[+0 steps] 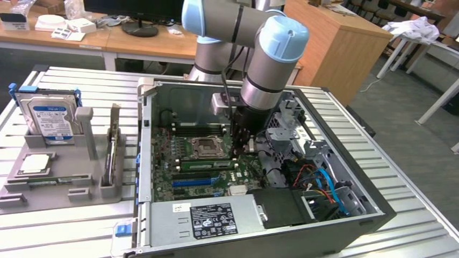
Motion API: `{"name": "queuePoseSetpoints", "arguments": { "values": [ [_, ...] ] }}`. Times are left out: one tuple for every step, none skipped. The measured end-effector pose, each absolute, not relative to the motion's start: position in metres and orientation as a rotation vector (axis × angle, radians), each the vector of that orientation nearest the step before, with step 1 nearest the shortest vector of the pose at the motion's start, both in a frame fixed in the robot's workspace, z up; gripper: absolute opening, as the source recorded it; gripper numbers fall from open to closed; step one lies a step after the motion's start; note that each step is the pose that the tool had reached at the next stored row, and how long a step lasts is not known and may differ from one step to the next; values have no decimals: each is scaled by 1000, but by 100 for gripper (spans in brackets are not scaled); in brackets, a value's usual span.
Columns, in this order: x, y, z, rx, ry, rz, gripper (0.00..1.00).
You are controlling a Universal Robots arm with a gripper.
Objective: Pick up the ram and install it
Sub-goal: 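Press down the ram until it locks into place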
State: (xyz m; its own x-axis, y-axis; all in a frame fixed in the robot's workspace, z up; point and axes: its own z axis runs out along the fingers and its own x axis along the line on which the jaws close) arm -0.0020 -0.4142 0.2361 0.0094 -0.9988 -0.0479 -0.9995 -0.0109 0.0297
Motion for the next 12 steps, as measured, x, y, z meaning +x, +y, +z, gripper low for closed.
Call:
{"name": "queuePoseSetpoints", "arguments": {
  "values": [
    [-2,-414,236,-2223,2200,86,11],
    [-2,-414,236,-2223,2200,86,11],
    [-2,-414,236,-2223,2200,86,11],
    [-2,-414,235,-2223,2200,86,11],
    [-2,-414,235,-2223,2200,86,11],
    [-2,-414,235,-2223,2200,86,11],
    [-2,-414,235,-2223,2200,86,11],
    [-2,-414,235,-2223,2200,86,11],
    [-2,-414,234,-2223,2200,86,11],
    [-2,-414,234,-2223,2200,86,11],
    [-2,-414,234,-2223,2200,86,11],
    [-2,-414,234,-2223,2200,86,11]
  ]
}}
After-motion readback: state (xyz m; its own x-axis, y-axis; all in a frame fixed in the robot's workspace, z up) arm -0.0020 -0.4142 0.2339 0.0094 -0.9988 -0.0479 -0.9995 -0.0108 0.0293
